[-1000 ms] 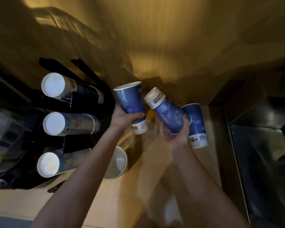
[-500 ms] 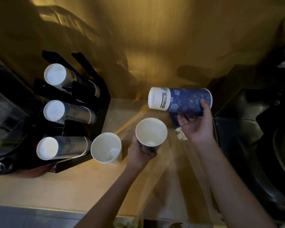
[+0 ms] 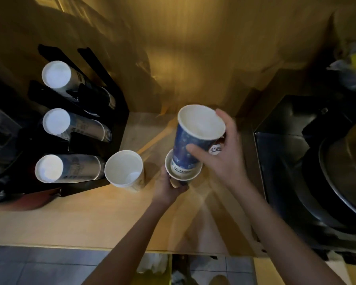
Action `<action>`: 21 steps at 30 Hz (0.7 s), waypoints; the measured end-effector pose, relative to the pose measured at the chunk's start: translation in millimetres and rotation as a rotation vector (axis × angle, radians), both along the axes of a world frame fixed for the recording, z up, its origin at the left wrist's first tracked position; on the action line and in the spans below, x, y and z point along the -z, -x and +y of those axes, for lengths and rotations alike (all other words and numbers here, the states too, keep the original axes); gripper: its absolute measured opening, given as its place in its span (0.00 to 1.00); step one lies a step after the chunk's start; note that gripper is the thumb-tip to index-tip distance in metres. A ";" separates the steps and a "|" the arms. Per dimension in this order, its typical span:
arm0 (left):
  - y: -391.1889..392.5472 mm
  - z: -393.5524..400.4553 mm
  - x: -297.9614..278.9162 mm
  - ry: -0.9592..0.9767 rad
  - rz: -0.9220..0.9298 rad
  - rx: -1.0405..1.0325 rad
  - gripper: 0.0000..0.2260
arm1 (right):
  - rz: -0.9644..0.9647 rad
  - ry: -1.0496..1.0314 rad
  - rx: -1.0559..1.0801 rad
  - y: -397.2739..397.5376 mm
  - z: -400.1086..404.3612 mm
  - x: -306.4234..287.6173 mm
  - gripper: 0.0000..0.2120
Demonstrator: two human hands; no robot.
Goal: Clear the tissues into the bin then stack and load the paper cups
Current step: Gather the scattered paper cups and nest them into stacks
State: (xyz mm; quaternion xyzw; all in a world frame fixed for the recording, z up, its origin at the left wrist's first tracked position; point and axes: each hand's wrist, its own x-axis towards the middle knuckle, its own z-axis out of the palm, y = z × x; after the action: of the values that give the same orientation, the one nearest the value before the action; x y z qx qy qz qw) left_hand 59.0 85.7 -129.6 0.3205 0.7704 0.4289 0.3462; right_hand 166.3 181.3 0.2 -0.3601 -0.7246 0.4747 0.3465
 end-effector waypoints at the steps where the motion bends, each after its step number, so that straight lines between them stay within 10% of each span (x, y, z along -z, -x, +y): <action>1: 1.5 -0.9 1.1 -0.009 0.016 0.015 0.41 | -0.068 -0.055 -0.032 -0.6 -4.5 5.0 0.44; 11: 4.5 0.0 2.4 -0.074 0.015 0.007 0.39 | -0.525 -0.268 -0.073 -8.6 -22.1 57.2 0.43; 21: 6.0 0.6 13.0 -0.023 -0.026 -0.027 0.41 | -0.157 -0.114 0.232 5.7 9.9 62.7 0.15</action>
State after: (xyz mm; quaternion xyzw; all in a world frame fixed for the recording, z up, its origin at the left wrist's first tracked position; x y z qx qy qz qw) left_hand 53.0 86.3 -142.7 0.3084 0.7651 0.4467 0.3465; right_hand 160.6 191.2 -62.5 -0.4570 -0.7287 0.3602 0.3612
